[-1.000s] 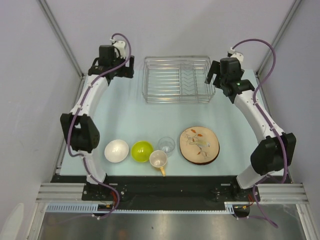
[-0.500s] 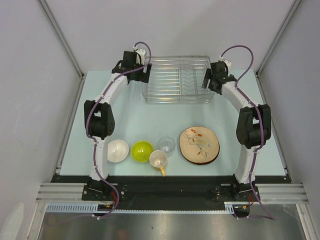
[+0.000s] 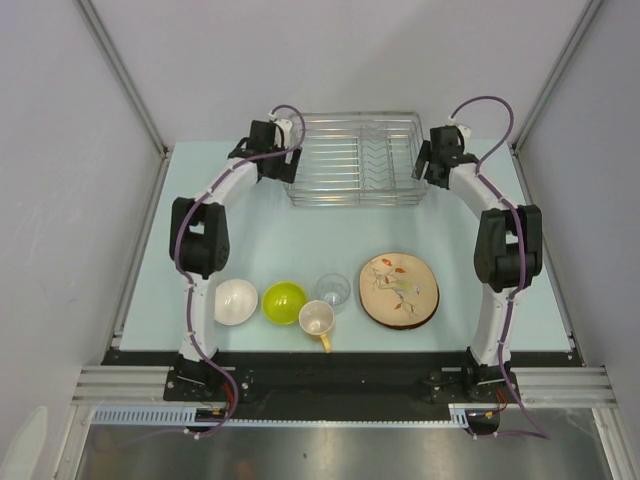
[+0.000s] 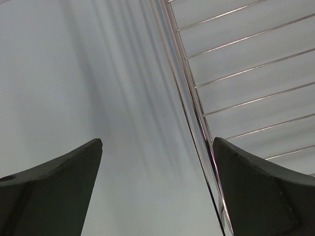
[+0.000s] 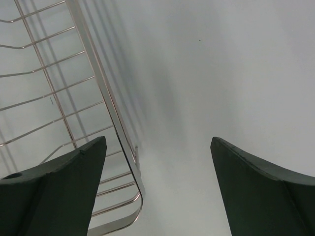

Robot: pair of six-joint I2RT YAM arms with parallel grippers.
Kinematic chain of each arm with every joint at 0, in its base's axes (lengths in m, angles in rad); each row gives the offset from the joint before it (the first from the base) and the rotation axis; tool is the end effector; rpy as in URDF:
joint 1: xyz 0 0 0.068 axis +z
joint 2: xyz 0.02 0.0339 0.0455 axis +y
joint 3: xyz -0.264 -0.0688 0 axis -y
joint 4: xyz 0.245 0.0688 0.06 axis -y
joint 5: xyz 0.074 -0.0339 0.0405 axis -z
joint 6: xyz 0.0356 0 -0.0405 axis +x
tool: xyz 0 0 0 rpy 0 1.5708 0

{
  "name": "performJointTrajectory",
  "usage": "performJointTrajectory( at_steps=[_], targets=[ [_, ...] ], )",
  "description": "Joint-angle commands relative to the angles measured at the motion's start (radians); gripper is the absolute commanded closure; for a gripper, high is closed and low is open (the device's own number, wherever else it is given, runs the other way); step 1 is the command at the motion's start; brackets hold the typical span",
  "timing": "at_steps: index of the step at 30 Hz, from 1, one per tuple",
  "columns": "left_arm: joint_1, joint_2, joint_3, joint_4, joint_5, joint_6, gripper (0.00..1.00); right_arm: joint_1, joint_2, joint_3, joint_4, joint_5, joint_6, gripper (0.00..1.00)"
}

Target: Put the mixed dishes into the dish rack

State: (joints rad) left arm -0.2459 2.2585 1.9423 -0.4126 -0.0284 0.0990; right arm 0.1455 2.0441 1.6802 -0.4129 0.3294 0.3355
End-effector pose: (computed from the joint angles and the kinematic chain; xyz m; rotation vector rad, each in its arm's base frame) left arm 0.5054 -0.1258 0.2254 0.3802 2.2680 -0.0430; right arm 0.4642 0.0564 0.2419 0.3768 2.2690 -0.1413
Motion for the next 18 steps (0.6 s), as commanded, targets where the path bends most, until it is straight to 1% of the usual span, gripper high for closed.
performJointTrajectory(
  at_steps=[1, 5, 10, 14, 17, 18],
  targets=[
    [-0.009, -0.01, -0.035, 0.043, -0.03, 0.053, 0.0, 0.002, -0.016, -0.033, 0.033, -0.016, 0.003, 0.09],
    [-0.012, -0.046, -0.118, 0.052, -0.039, 0.085, 0.0, 0.003, -0.022, -0.063, 0.019, -0.03, 0.014, 0.11],
    [-0.012, -0.134, -0.299, 0.1, -0.048, 0.119, 0.0, 0.003, -0.051, -0.128, 0.003, -0.035, 0.043, 0.13],
    [-0.012, -0.215, -0.4, 0.118, -0.048, 0.125, 0.0, 0.028, -0.103, -0.206, -0.015, -0.032, 0.062, 0.16],
    [-0.01, -0.281, -0.479, 0.132, -0.044, 0.128, 0.0, 0.066, -0.12, -0.224, -0.046, -0.006, 0.057, 0.16],
    [-0.012, -0.296, -0.529, 0.142, -0.045, 0.133, 0.0, 0.086, -0.131, -0.229, -0.052, -0.003, 0.057, 0.16]
  ],
)
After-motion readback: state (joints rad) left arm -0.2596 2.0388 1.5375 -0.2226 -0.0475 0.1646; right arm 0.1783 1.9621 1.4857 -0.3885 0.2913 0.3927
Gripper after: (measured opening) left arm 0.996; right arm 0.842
